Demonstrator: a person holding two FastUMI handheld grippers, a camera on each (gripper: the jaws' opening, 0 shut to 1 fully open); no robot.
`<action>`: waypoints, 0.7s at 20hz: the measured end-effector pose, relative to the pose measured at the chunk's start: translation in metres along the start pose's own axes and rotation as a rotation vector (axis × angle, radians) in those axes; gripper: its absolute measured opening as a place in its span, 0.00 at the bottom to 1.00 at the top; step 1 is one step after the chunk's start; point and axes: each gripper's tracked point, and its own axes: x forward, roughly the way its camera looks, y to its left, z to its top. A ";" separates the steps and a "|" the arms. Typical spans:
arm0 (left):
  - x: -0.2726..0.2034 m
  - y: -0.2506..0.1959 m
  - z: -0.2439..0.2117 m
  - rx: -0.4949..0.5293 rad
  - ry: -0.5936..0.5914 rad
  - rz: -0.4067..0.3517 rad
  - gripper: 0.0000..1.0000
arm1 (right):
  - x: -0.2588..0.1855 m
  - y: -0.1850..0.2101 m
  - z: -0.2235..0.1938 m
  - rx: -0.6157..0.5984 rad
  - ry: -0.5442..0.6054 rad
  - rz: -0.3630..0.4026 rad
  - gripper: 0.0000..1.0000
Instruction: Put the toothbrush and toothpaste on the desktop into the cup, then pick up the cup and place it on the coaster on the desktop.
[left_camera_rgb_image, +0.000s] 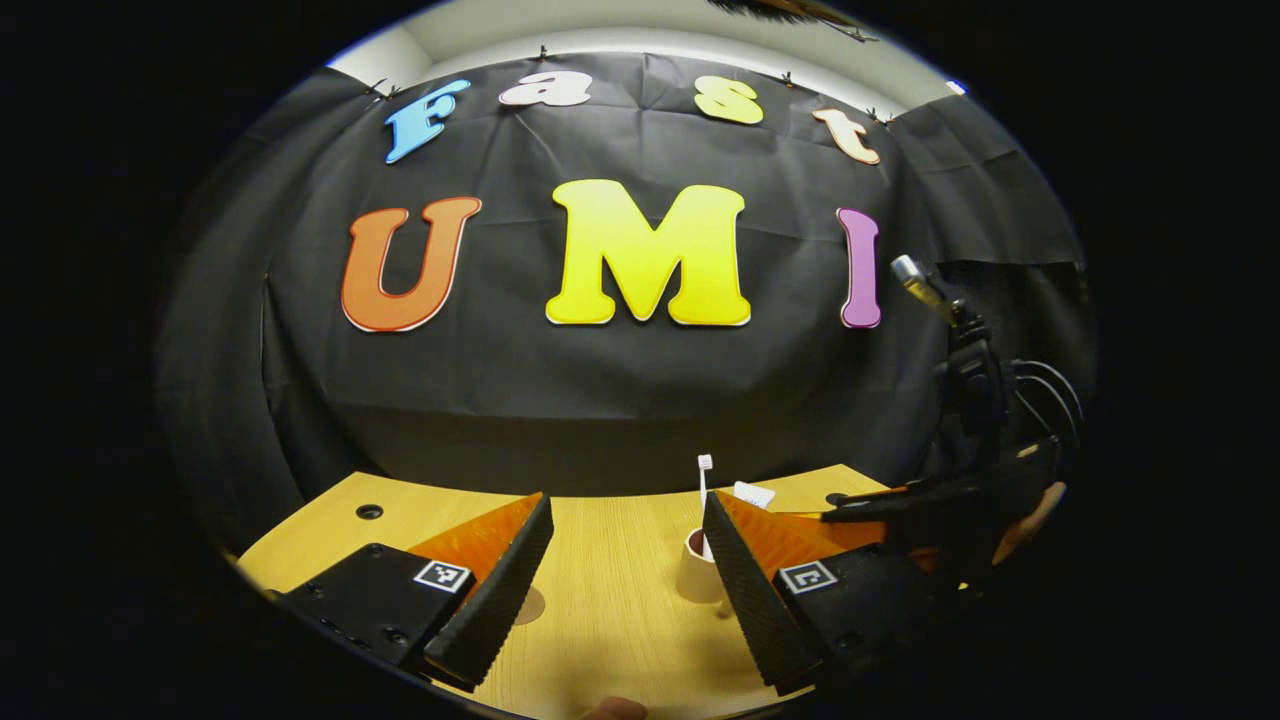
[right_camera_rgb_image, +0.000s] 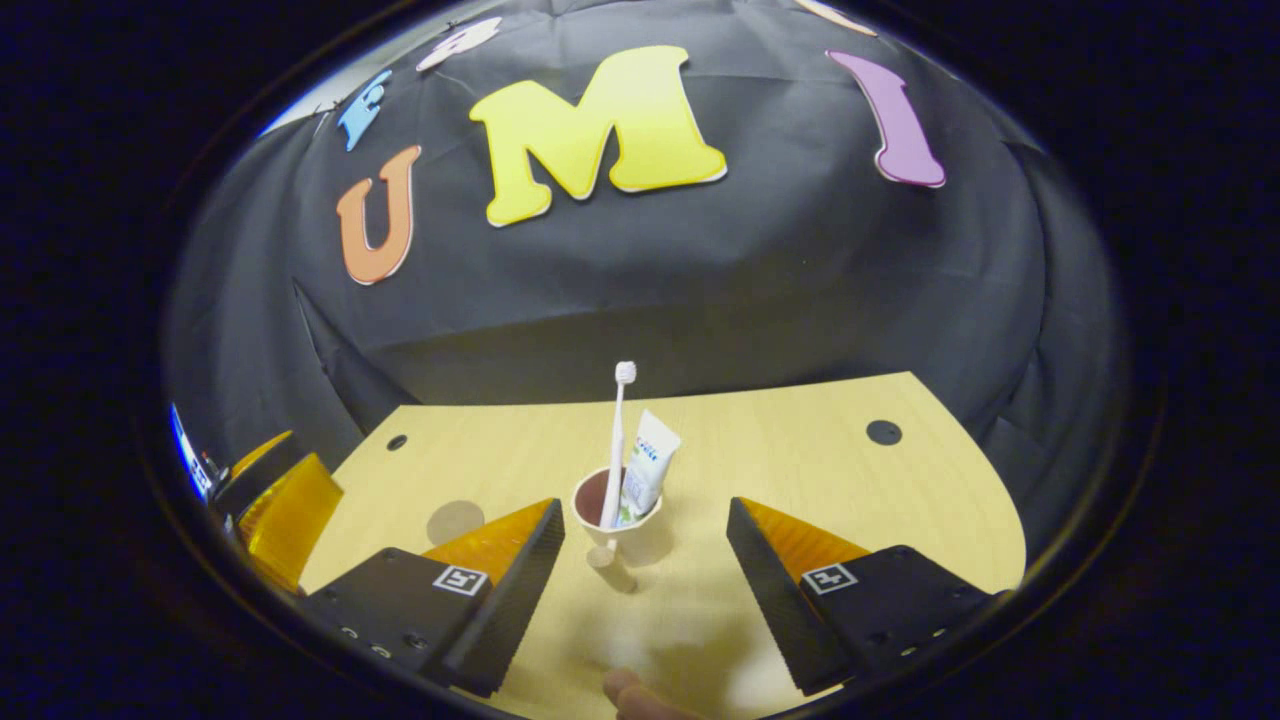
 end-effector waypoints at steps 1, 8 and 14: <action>-0.004 0.005 -0.002 0.006 0.001 0.004 0.96 | 0.008 0.003 -0.003 -0.012 0.014 -0.007 0.94; -0.025 0.042 -0.011 0.029 -0.008 0.051 0.96 | 0.048 0.018 -0.041 -0.026 0.229 -0.040 0.97; -0.043 0.077 -0.019 0.029 0.003 0.108 0.96 | 0.073 0.022 -0.057 -0.046 0.394 -0.078 0.96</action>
